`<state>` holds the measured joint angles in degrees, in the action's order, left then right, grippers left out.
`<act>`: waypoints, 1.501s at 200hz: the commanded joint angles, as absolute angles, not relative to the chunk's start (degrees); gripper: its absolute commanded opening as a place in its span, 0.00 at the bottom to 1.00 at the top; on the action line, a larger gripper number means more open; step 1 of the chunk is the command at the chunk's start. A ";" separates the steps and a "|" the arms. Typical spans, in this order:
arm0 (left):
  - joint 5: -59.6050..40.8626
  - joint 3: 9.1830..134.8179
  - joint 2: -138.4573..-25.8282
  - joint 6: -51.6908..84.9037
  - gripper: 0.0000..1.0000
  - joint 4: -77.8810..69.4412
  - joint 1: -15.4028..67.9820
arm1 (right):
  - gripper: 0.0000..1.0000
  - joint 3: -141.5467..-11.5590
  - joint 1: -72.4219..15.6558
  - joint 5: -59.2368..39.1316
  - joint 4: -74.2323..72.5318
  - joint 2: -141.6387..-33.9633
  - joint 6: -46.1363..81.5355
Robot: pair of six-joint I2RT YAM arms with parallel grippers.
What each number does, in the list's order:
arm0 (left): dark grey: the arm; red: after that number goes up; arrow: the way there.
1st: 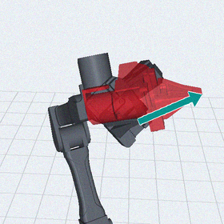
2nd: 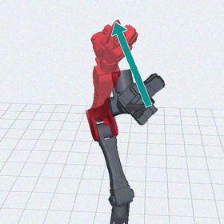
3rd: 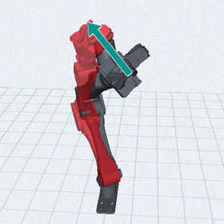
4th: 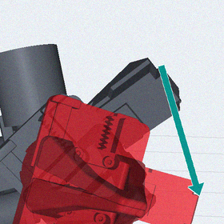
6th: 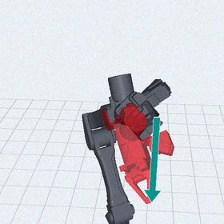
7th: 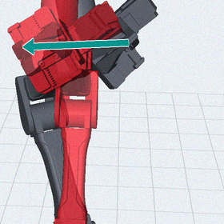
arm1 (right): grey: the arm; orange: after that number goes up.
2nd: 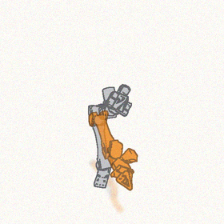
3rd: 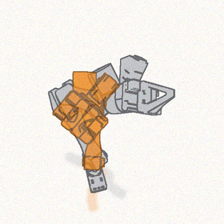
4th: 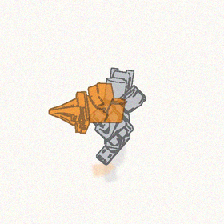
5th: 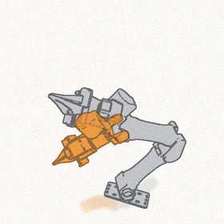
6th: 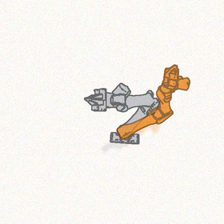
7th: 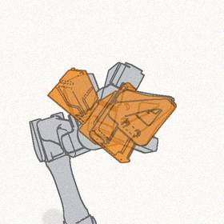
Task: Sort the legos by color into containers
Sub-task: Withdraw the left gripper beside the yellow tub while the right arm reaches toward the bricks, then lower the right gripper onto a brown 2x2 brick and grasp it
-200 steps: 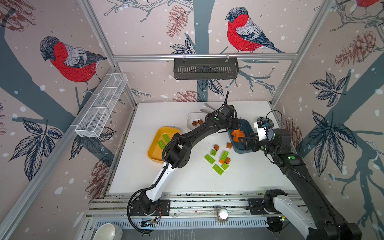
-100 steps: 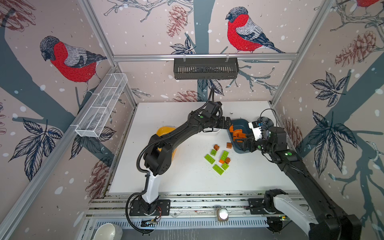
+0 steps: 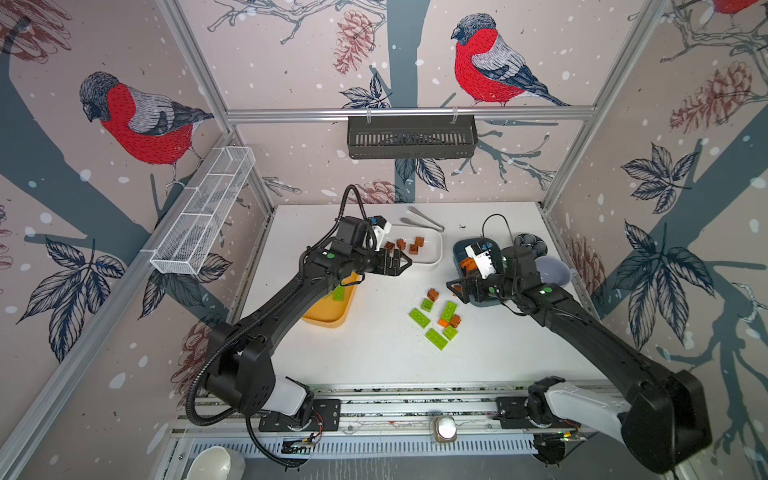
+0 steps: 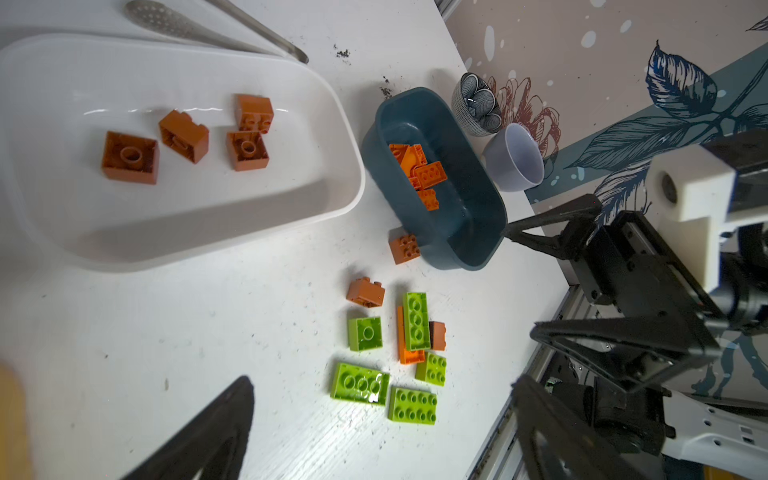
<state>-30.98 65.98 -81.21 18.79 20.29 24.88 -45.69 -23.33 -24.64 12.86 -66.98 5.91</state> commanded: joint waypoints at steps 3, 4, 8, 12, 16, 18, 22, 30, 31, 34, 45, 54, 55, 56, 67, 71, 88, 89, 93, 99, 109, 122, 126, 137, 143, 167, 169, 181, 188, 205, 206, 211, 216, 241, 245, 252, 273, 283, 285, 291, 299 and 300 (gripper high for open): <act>-38.22 61.62 -77.08 17.41 0.96 14.21 21.96 | 0.97 -47.58 -25.58 -19.30 10.49 -70.37 7.33; -38.18 61.44 -76.86 17.36 0.96 14.13 21.88 | 0.97 -47.74 -25.67 -19.19 10.52 -70.56 7.31; -38.10 60.80 -76.13 17.17 0.96 14.01 21.52 | 0.97 -48.02 -26.00 -18.80 10.45 -71.31 7.58; -38.03 60.30 -75.58 16.92 0.96 14.04 21.18 | 0.97 -48.29 -26.31 -18.39 10.38 -71.53 7.64; -38.10 59.60 -75.01 16.87 0.96 13.98 20.75 | 0.96 -48.62 -26.73 -17.93 10.14 -73.08 7.67; -38.24 59.26 -74.72 16.85 0.96 13.87 20.55 | 0.96 -48.78 -26.92 -17.64 10.14 -73.62 7.72; -38.54 58.62 -74.18 16.82 0.96 13.57 20.11 | 0.96 -49.03 -27.43 -16.90 9.98 -74.50 7.69; -39.16 57.54 -73.16 17.18 0.96 12.91 19.19 | 0.95 -49.73 -28.33 -15.59 9.95 -76.17 7.70; -39.22 57.51 -73.10 17.25 0.96 12.83 19.08 | 0.95 -49.83 -28.36 -15.44 10.03 -76.40 7.72; -39.50 57.48 -72.74 17.45 0.96 12.57 18.76 | 0.95 -50.12 -28.74 -15.08 10.08 -77.19 7.77; -40.16 54.88 -71.85 17.75 0.96 11.86 17.66 | 0.92 -51.59 -29.64 -14.00 10.75 -79.89 7.87; -40.43 54.17 -71.18 17.72 0.96 11.97 17.06 | 0.91 -53.34 -30.43 -12.83 12.03 -82.29 7.62; -40.43 54.07 -71.19 17.69 0.96 12.01 16.97 | 0.90 -53.48 -30.51 -12.61 12.17 -82.63 7.63; -40.47 54.02 -71.10 17.68 0.96 12.02 16.92 | 0.90 -53.63 -30.59 -12.50 12.28 -82.93 7.60; -40.60 53.40 -70.61 17.54 0.96 12.06 16.35 | 0.86 -54.85 -31.76 -10.27 12.91 -85.71 7.24; -40.69 53.24 -70.50 17.52 0.96 12.04 16.19 | 0.85 -55.13 -32.17 -9.75 13.01 -86.63 6.93; -40.96 52.81 -70.00 17.66 0.96 11.87 15.69 | 0.80 -56.13 -33.41 -8.95 12.91 -90.01 6.38; -40.96 52.82 -69.98 17.71 0.96 11.87 15.67 | 0.79 -56.19 -33.45 -8.87 12.91 -90.09 6.40; -41.11 52.75 -69.94 17.70 0.96 11.87 15.68 | 0.78 -56.42 -33.65 -8.50 13.07 -91.00 6.31; -41.19 52.65 -69.83 17.65 0.96 11.91 15.57 | 0.76 -57.03 -33.80 -8.08 13.58 -92.23 6.08; -41.17 52.48 -69.82 17.35 0.96 12.11 15.54 | 0.72 -57.95 -33.89 -7.33 14.05 -94.00 5.95; -41.23 52.31 -69.78 17.07 0.96 12.42 15.47 | 0.66 -58.82 -34.07 -6.94 14.24 -95.80 5.88; -41.22 52.32 -69.79 17.04 0.96 12.54 15.36 | 0.65 -58.96 -34.03 -6.77 14.17 -96.21 5.88; -41.15 52.37 -69.78 16.87 0.96 12.82 15.38 | 0.62 -59.31 -34.27 -6.30 14.11 -97.52 5.62; -41.21 52.37 -69.70 16.80 0.96 12.98 15.21 | 0.62 -59.62 -34.41 -6.03 14.34 -98.21 5.41; -41.14 52.05 -69.46 16.82 0.96 13.18 15.16 | 0.57 -60.42 -34.63 -5.29 14.60 -100.68 4.49; -41.20 52.08 -69.51 16.75 0.96 13.18 15.15 | 0.57 -60.46 -34.63 -5.37 14.61 -100.87 4.49; -41.14 51.99 -69.37 16.71 0.96 13.45 15.12 | 0.55 -60.62 -34.75 -5.40 14.50 -101.56 4.24; -40.97 52.03 -69.35 16.58 0.96 13.74 15.18 | 0.55 -60.80 -34.85 -5.24 14.80 -102.14 3.93; -40.65 51.80 -69.01 16.44 0.96 13.93 15.08 | 0.51 -61.00 -35.04 -4.93 15.19 -103.48 3.17; -40.63 51.83 -69.00 16.44 0.96 13.91 15.05 | 0.50 -61.00 -35.05 -4.92 15.20 -103.55 3.17; -40.61 51.75 -68.91 16.44 0.96 13.89 15.04 | 0.48 -61.00 -35.13 -4.85 15.20 -103.91 3.08; -40.59 51.72 -68.85 16.44 0.96 13.82 15.07 | 0.46 -61.08 -35.16 -4.83 15.20 -104.21 2.99; -40.59 51.52 -68.71 16.66 0.96 13.87 15.11 | 0.37 -61.86 -35.42 -5.16 15.27 -105.30 3.02; -40.60 51.57 -68.72 16.61 0.96 13.86 15.08 | 0.36 -62.02 -35.41 -5.25 15.44 -105.46 3.01; -40.61 51.52 -68.73 16.68 0.96 13.96 15.03 | 0.32 -62.37 -35.45 -5.27 15.91 -105.71 2.95; -40.43 51.55 -68.48 16.59 0.96 14.30 15.01 | 0.26 -62.94 -35.33 -5.03 16.50 -104.71 2.81; -40.23 51.58 -68.40 16.42 0.96 14.53 14.94 | 0.24 -63.72 -35.26 -5.08 16.89 -103.77 2.81; -40.20 51.63 -68.43 16.37 0.96 14.51 14.94 | 0.24 -63.96 -35.22 -5.09 17.06 -103.64 2.81; -40.20 51.67 -68.37 16.29 0.96 14.67 14.86 | 0.24 -64.70 -35.16 -5.27 17.27 -103.10 2.80; -40.18 51.85 -68.30 16.17 0.96 14.93 14.78 | 0.24 -65.84 -34.86 -5.81 17.23 -102.36 3.02; -40.17 51.81 -68.29 16.22 0.96 14.94 14.77 | 0.24 -65.97 -34.83 -5.90 17.18 -102.29 3.05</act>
